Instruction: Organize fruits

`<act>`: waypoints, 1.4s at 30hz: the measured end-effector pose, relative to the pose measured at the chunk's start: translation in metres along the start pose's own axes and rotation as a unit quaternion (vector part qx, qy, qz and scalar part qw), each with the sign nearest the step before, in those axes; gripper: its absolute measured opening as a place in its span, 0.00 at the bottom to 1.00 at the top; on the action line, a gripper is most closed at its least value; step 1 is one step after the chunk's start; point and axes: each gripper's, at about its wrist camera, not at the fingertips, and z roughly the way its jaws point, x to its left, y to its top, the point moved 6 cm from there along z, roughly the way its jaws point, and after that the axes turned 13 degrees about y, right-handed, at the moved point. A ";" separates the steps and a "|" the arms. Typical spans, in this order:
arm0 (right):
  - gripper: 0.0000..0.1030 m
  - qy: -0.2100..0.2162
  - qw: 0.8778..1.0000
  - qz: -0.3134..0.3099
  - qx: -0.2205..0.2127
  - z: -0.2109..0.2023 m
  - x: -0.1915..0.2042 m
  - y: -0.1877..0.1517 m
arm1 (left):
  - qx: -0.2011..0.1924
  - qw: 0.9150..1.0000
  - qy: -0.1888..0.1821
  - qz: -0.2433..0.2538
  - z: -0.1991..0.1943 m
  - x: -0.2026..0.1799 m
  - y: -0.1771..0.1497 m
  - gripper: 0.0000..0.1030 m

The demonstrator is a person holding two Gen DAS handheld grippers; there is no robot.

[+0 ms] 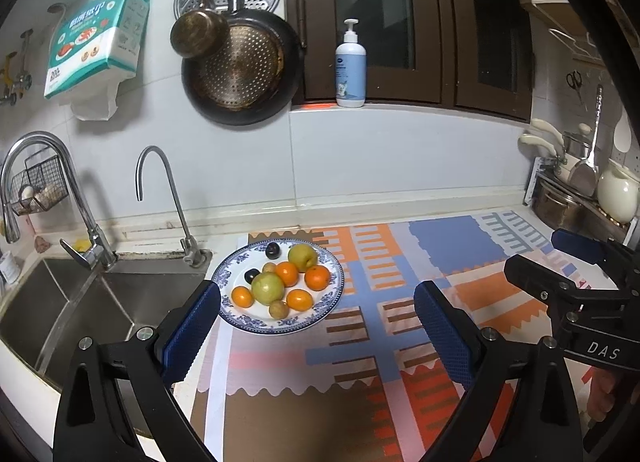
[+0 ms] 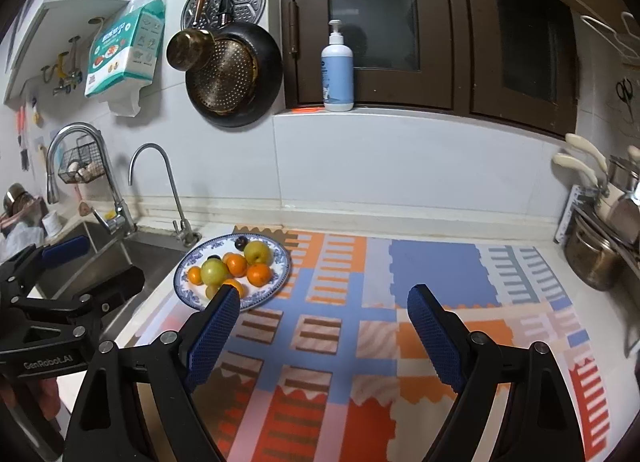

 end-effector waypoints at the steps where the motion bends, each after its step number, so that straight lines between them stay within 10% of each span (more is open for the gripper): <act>1: 0.84 -0.003 1.000 0.002 -0.001 -0.003 -0.001 -0.001 | -0.002 1.000 0.001 0.002 -0.002 -0.002 0.000 0.96; 42: 0.84 -0.025 1.000 0.010 -0.010 -0.041 -0.013 -0.015 | -0.016 1.000 -0.006 0.011 -0.027 -0.016 -0.003 1.00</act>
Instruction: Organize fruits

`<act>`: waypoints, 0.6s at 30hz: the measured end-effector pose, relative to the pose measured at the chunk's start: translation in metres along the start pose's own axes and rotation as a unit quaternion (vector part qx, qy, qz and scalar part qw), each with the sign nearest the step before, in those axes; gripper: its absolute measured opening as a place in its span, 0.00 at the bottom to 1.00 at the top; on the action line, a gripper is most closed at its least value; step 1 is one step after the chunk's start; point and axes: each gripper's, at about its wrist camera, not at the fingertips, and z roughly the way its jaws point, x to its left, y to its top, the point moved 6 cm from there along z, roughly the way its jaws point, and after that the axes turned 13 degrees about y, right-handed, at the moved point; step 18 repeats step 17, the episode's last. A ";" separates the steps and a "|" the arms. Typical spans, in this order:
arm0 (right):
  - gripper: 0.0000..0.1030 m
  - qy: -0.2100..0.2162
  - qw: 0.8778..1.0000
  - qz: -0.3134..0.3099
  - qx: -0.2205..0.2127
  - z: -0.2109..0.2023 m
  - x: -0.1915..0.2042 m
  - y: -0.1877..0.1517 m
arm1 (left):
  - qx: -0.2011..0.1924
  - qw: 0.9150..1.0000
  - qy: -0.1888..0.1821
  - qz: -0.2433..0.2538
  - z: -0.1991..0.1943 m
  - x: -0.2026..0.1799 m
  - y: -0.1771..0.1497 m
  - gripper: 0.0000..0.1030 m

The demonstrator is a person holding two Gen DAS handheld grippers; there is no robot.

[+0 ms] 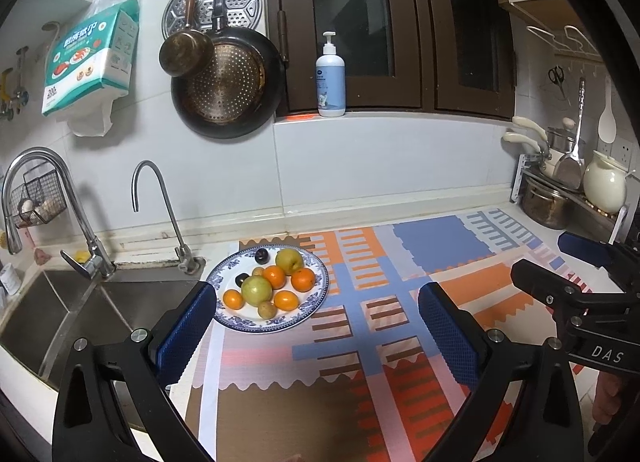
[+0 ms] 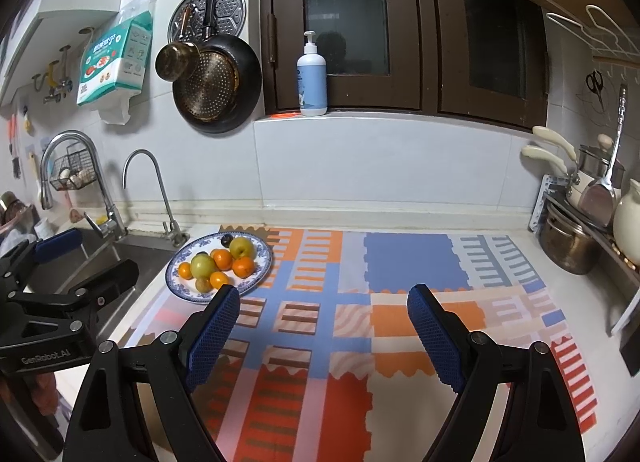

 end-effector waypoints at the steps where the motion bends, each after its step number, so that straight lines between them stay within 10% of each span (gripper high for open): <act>1: 0.84 0.001 1.000 -0.001 0.000 0.001 -0.001 0.000 | 0.000 1.000 0.000 0.000 0.000 0.000 0.000 1.00; 18: 0.84 -0.007 1.000 0.002 0.002 -0.004 0.001 -0.005 | 0.004 1.000 -0.003 0.002 0.001 0.000 -0.002 1.00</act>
